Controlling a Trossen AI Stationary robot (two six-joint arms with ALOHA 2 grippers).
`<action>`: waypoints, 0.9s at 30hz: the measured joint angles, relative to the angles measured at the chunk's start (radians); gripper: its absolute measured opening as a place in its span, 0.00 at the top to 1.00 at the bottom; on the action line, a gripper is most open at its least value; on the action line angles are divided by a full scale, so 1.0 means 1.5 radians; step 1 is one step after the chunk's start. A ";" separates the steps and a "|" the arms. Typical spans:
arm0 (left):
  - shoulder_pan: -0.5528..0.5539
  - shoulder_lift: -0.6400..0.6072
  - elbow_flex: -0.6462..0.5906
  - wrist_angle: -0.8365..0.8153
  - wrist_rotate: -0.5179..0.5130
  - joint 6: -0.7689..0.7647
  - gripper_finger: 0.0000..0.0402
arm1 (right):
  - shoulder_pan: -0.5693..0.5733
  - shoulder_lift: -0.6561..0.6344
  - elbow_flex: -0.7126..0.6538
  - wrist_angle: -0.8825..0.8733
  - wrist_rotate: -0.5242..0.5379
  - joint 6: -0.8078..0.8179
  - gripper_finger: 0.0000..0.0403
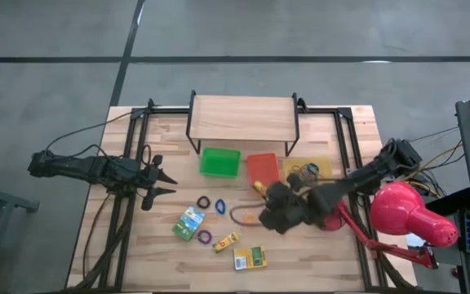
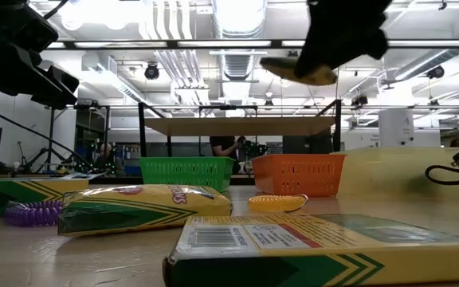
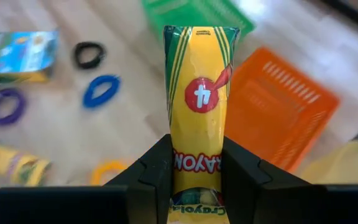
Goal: Pick & Place Office Desk Supplies
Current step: Put the right small crayon box into the orange bin
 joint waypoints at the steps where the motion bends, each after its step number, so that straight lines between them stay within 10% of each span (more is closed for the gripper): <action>1: 0.000 0.000 0.000 0.000 0.000 0.000 0.65 | -0.015 0.000 0.002 -0.001 -0.002 -0.014 0.75; 27: 0.000 0.000 0.000 0.000 0.000 0.000 0.64 | -0.247 0.003 -0.170 0.166 -0.139 -0.031 0.75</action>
